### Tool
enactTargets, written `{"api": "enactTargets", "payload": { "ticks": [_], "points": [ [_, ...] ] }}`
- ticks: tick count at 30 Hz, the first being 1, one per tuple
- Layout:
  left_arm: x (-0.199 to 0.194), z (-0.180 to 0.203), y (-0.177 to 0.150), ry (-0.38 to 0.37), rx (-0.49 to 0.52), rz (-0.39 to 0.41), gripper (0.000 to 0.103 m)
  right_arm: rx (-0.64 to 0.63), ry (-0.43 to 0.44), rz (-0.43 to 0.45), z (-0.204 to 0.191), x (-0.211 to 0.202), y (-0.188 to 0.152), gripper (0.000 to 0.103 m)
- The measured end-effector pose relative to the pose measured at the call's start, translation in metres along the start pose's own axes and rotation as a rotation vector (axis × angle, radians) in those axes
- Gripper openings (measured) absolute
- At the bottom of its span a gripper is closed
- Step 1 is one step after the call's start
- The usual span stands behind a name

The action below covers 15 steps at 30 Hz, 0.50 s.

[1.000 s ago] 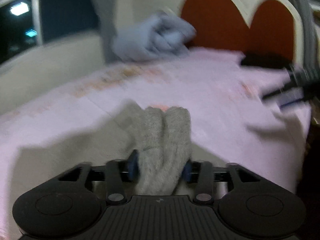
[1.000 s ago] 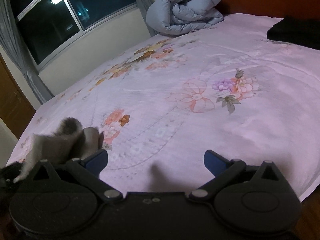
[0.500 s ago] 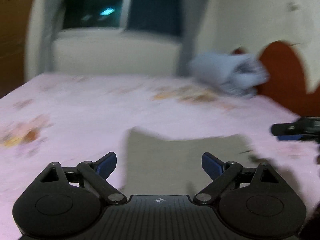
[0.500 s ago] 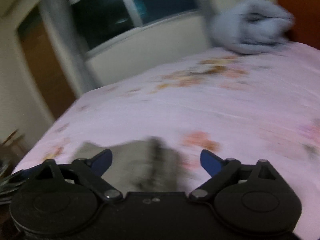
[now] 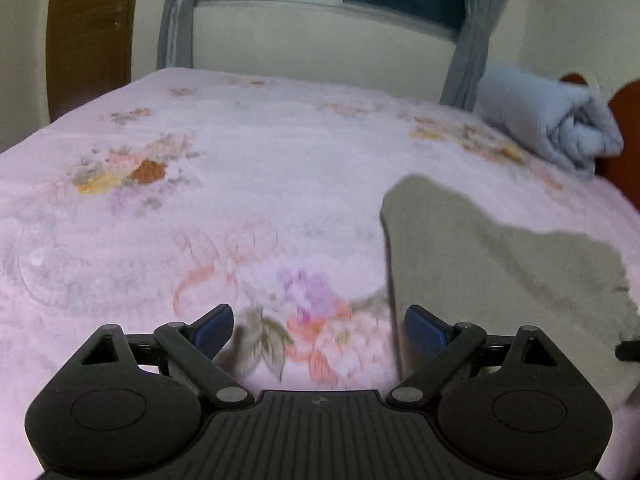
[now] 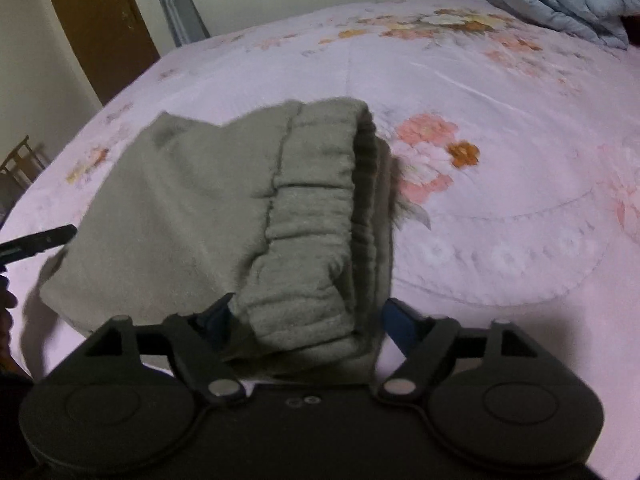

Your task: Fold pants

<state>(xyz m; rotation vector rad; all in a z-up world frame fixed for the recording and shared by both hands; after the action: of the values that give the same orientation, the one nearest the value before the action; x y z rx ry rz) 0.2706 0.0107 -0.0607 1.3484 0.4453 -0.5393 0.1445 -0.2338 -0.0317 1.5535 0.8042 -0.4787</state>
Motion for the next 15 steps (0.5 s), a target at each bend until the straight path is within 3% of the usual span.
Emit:
{"api": "enactTargets", "payload": {
  "ticks": [3,6,8,10,13,15],
  "points": [
    [-0.006,0.003,0.026,-0.044,-0.011,0.052,0.092,-0.010,-0.036,0.124,-0.008,-0.023,0.025,0.063],
    [0.004,0.024,0.053,-0.109,0.001,0.060,0.092,-0.048,0.019,0.196,-0.023,-0.026,0.052,0.058],
    [0.020,0.044,0.063,-0.082,0.053,0.029,0.092,-0.093,0.013,0.198,-0.034,-0.012,0.070,0.052],
    [0.036,0.062,0.072,-0.038,0.113,0.039,0.092,-0.133,-0.003,0.185,-0.043,0.003,0.079,0.038],
    [0.064,0.074,0.079,0.007,0.142,0.001,0.092,-0.164,-0.013,0.140,-0.050,0.025,0.081,0.032],
    [0.090,0.074,0.074,0.041,0.162,-0.063,0.092,-0.177,-0.073,0.066,-0.042,0.041,0.071,0.029]
  ]
}}
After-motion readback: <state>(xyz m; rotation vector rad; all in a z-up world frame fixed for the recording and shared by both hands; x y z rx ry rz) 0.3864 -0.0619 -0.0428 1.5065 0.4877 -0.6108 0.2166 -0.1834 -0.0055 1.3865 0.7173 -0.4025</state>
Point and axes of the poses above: each gripper's, at about its wrist camera, not at the fingertips, and x roughly the way its jaws point, z to its right, y to its top, the point moved 4 cm from there along x, roughly the way its jaws point, and after that the axes turned 2 degrees about -x, right-handed, at the moved point
